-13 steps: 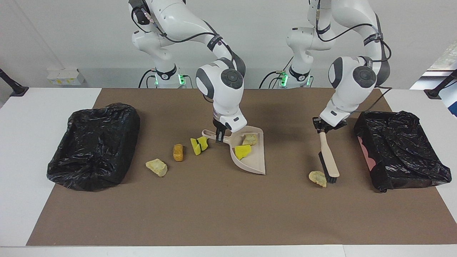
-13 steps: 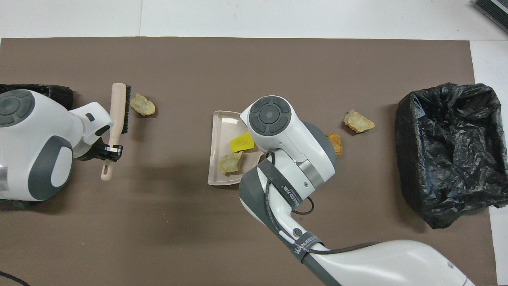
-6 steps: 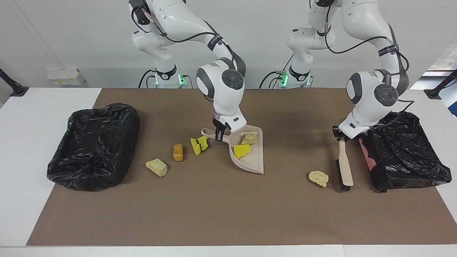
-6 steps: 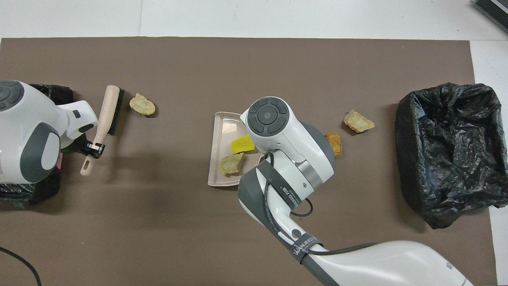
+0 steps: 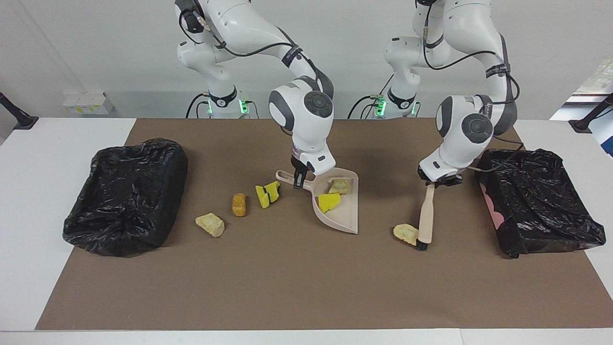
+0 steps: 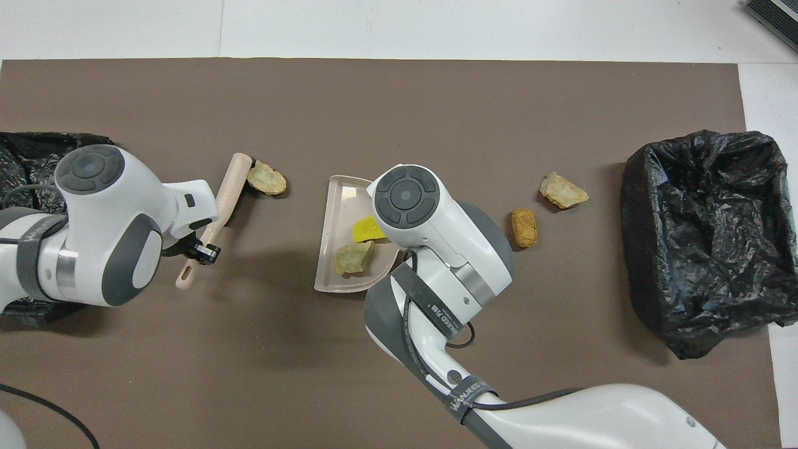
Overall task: Sweep and dump trash in bin
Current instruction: 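Sweep the farther bread chunk into the dustpan with the left gripper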
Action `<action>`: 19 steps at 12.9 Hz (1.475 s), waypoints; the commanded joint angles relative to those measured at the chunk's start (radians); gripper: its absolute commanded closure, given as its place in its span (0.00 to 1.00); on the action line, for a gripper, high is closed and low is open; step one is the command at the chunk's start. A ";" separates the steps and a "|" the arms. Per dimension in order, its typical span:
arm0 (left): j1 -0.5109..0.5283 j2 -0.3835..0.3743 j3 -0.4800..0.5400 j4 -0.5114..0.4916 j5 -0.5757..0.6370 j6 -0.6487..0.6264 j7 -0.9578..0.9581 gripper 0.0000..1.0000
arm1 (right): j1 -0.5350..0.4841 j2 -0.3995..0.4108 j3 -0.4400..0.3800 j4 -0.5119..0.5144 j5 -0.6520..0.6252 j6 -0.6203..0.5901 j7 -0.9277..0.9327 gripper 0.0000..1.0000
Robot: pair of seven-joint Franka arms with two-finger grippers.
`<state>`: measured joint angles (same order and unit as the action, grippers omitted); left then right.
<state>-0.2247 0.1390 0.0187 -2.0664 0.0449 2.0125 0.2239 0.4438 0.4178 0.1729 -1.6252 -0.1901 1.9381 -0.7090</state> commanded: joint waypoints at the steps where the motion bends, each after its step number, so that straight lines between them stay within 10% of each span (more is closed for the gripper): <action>1: -0.091 -0.071 0.015 -0.093 -0.036 0.028 -0.008 1.00 | -0.002 0.010 0.007 -0.018 0.008 0.070 0.046 1.00; 19: -0.280 -0.174 0.015 -0.136 -0.086 -0.063 -0.539 1.00 | -0.138 -0.053 0.008 -0.029 0.129 0.096 -0.072 1.00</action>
<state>-0.4682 0.0272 0.0333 -2.1294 -0.0308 1.9257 -0.2312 0.3384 0.3899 0.1725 -1.6640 -0.0860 2.0621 -0.7319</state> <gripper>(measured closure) 0.736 0.687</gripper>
